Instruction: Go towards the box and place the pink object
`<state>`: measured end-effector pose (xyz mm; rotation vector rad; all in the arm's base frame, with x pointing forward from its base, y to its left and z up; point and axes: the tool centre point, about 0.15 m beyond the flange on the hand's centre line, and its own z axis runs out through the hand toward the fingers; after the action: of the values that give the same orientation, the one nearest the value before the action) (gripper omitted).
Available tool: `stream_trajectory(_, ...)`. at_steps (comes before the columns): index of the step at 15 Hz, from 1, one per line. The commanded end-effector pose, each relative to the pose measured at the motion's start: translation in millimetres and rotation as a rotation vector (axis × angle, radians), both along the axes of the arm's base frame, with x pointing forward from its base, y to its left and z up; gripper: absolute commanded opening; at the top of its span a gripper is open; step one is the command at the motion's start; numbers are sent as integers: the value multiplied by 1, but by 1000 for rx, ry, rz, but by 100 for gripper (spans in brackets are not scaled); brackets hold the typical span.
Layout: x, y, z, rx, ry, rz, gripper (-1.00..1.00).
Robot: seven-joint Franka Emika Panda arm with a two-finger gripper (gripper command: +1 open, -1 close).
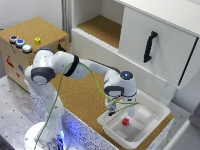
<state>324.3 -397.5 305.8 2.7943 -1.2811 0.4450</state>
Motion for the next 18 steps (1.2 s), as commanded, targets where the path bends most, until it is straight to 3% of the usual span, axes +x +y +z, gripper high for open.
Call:
stream_trajectory(1,1,-1,7,-8,-29,-33,100)
stream_trajectory(7,60,-10,91,-93,-161,98,100)
stream_trajectory(10,73,-6,123,-100,-204,151,100)
stream_trajectory(18,78,37,184,-74,-144,567,100)
